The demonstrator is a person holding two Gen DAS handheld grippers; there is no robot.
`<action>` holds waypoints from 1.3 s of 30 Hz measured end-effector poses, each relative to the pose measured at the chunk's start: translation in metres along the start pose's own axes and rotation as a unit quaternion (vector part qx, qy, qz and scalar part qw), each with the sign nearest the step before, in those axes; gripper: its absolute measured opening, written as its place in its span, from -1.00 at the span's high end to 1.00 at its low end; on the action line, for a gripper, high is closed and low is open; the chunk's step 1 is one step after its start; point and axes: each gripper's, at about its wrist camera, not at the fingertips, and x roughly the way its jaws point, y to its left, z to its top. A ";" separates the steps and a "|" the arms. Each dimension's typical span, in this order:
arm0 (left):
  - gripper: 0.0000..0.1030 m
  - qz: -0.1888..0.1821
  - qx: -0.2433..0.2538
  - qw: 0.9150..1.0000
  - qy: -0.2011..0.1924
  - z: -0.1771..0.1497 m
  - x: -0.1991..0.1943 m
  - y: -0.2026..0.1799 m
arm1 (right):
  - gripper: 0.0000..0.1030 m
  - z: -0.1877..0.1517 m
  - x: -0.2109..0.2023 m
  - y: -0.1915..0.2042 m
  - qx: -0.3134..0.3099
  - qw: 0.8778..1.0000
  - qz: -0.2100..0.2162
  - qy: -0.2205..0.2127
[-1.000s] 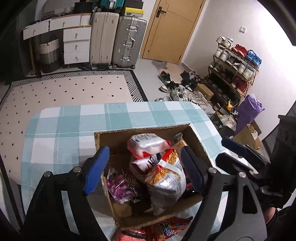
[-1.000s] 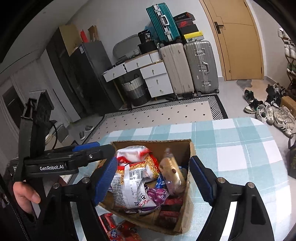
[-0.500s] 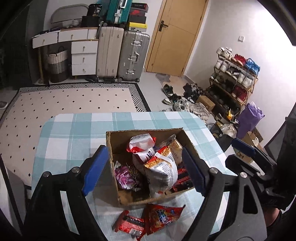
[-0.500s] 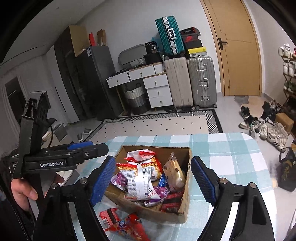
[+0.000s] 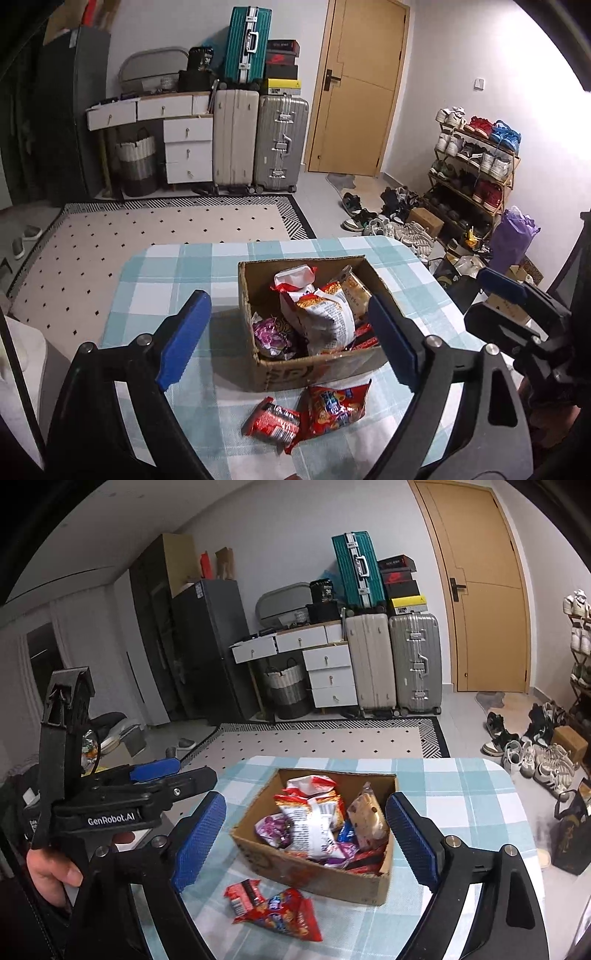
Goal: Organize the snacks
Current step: 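Lift both open grippers out of the box, then lower the right gripper onto the red-and-blue chip bag and close it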
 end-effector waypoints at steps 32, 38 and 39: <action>-0.98 0.077 -0.046 0.996 0.006 -0.122 -0.052 0.012 | -0.90 -0.104 -0.029 0.031 -0.008 1.000 0.002 0.016; -0.98 0.080 -0.059 0.995 0.027 -0.145 -0.027 0.022 | -0.90 -0.124 -0.005 0.022 0.011 0.999 0.005 0.043; -0.98 0.079 -0.059 0.995 0.030 -0.148 -0.023 0.023 | -0.90 -0.127 -0.001 0.021 0.013 0.999 0.005 0.047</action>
